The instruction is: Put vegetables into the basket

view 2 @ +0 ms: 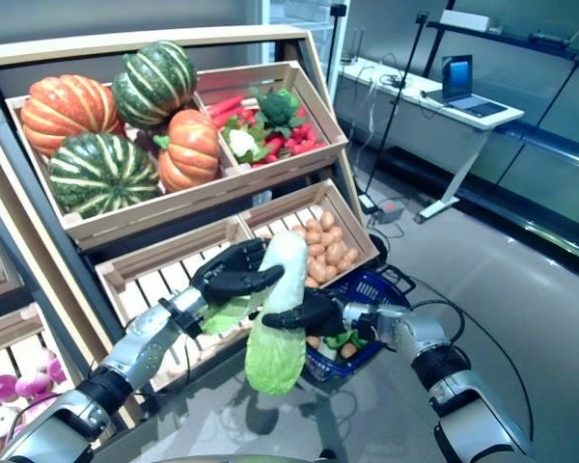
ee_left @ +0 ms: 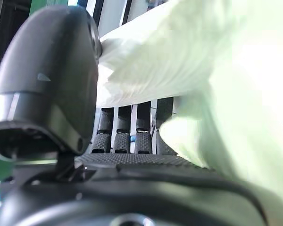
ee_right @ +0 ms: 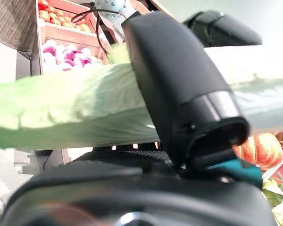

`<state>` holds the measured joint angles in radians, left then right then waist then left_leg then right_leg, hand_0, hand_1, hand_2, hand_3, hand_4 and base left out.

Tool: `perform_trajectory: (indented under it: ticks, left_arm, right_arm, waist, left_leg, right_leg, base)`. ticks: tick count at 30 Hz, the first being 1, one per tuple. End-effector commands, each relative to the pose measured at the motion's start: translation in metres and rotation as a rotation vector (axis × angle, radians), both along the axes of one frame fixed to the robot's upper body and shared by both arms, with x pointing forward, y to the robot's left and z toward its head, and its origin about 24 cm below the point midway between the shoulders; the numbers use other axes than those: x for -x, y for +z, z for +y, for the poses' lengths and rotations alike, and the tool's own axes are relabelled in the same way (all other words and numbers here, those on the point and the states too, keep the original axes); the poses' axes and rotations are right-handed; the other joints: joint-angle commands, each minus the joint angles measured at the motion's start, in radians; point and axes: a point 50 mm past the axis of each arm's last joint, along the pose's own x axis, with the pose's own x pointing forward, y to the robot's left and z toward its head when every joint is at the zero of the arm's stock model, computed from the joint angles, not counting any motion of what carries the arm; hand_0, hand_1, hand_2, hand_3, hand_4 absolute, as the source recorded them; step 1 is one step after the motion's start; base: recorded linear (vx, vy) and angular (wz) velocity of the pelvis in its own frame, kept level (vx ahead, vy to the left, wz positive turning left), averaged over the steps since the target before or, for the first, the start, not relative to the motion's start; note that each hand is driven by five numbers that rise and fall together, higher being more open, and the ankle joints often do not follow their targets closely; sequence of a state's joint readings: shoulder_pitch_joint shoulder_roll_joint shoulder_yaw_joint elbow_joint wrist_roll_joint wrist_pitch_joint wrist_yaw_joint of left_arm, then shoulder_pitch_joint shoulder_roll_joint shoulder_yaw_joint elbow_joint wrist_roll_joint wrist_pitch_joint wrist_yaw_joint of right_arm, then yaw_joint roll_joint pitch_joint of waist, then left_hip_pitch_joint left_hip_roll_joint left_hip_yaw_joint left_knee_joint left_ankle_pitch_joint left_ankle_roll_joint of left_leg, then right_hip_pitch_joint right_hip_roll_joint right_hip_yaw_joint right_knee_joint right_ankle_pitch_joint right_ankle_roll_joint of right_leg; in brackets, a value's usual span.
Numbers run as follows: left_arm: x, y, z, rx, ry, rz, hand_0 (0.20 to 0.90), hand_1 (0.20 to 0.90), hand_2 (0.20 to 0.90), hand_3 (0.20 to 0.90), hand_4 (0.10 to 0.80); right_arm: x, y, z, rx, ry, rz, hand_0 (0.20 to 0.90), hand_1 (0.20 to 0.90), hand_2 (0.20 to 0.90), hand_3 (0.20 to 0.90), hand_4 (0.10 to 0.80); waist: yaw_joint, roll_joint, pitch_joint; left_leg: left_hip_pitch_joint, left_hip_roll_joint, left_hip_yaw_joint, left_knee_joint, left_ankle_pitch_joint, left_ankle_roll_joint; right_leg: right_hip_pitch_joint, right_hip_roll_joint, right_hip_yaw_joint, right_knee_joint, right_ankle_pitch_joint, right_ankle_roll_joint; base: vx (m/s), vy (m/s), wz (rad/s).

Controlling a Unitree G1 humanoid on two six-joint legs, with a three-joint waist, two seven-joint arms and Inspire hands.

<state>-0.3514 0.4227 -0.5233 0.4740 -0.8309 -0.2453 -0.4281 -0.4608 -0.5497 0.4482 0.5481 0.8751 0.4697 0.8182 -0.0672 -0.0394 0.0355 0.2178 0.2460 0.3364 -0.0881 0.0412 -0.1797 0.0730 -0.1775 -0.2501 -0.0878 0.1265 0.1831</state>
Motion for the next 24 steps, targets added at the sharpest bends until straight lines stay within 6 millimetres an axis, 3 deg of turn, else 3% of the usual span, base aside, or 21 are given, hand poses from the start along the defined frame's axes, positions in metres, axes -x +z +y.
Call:
perform_trajectory:
  ticks: [1, 11, 12, 13, 14, 17, 24]
  left_arm:
    - [-0.003, 0.073, -0.058, 0.239, -0.215, -0.314, 0.3, 0.3, 0.3, 0.3, 0.4]
    - [-0.009, 0.079, -0.045, 0.212, -0.145, -0.324, 0.3, 0.3, 0.3, 0.3, 0.4]
    - [-0.01, 0.079, -0.045, 0.207, -0.144, -0.324, 0.404, 0.404, 0.404, 0.404, 0.469]
    - [-0.01, 0.078, -0.043, 0.194, -0.136, -0.32, 0.58, 0.58, 0.58, 0.58, 0.587]
    - [-0.01, 0.076, -0.039, 0.181, -0.123, -0.31, 0.9, 0.9, 0.9, 0.9, 0.8]
    - [-0.009, 0.074, -0.033, 0.12, -0.118, -0.332, 0.9, 0.9, 0.9, 0.9, 0.8]
    - [-0.013, 0.072, 0.013, -0.035, 0.031, -0.346, 0.9, 0.9, 0.9, 0.9, 0.8]
  right_arm:
    - [-0.041, 0.044, 0.023, -0.137, -0.078, -0.133, 0.3, 0.3, 0.3, 0.3, 0.4]
    - [-0.039, 0.038, 0.008, -0.083, -0.108, -0.136, 0.3, 0.3, 0.3, 0.3, 0.4]
    - [-0.039, 0.037, 0.007, -0.079, -0.109, -0.136, 0.3, 0.3, 0.3, 0.3, 0.4]
    - [-0.038, 0.036, 0.005, -0.072, -0.113, -0.134, 0.3, 0.3, 0.3, 0.3, 0.4]
    - [-0.036, 0.034, 0.003, -0.069, -0.12, -0.129, 0.3, 0.3, 0.3, 0.3, 0.4]
    - [-0.033, 0.031, -0.004, -0.064, -0.152, -0.121, 0.3, 0.3, 0.3, 0.3, 0.4]
    - [-0.018, 0.017, -0.038, 0.017, -0.295, -0.145, 0.3, 0.3, 0.3, 0.3, 0.4]
  waist:
    - [0.015, -0.017, -0.031]
    - [0.012, -0.016, -0.034]
    - [0.011, -0.016, -0.034]
    - [0.011, -0.016, -0.034]
    - [0.011, -0.016, -0.034]
    - [0.012, -0.015, -0.034]
    - [0.012, -0.012, -0.021]
  left_leg:
    - [-0.03, -0.02, 0.013, 0.003, 0.003, 0.045]
    - [-0.029, -0.018, 0.012, 0.001, 0.007, 0.044]
    - [-0.029, -0.018, 0.012, 0.001, 0.007, 0.044]
    - [-0.029, -0.017, 0.012, 0.001, 0.007, 0.044]
    - [-0.029, -0.016, 0.011, 0.001, 0.008, 0.043]
    - [-0.029, -0.016, 0.009, 0.001, 0.009, 0.043]
    - [-0.039, -0.013, 0.004, 0.002, 0.015, 0.042]
  right_leg:
    - [0.049, 0.004, 0.022, 0.001, -0.036, -0.025]
    - [0.047, 0.004, 0.027, 0.001, -0.034, -0.027]
    - [0.047, 0.004, 0.027, 0.001, -0.034, -0.027]
    - [0.047, 0.004, 0.027, 0.001, -0.033, -0.027]
    - [0.047, 0.005, 0.027, 0.001, -0.032, -0.026]
    - [0.047, 0.005, 0.026, 0.001, -0.033, -0.026]
    - [0.038, 0.005, 0.024, 0.001, -0.03, -0.026]
  base:
    - [-0.014, -0.007, 0.04]
    - [-0.003, -0.002, 0.01]
    - [0.0, 0.0, 0.0]
    - [0.0, 0.0, 0.0]
    - [0.0, 0.0, 0.0]
    - [0.01, -0.005, 0.0]
    - [-0.001, -0.011, 0.02]
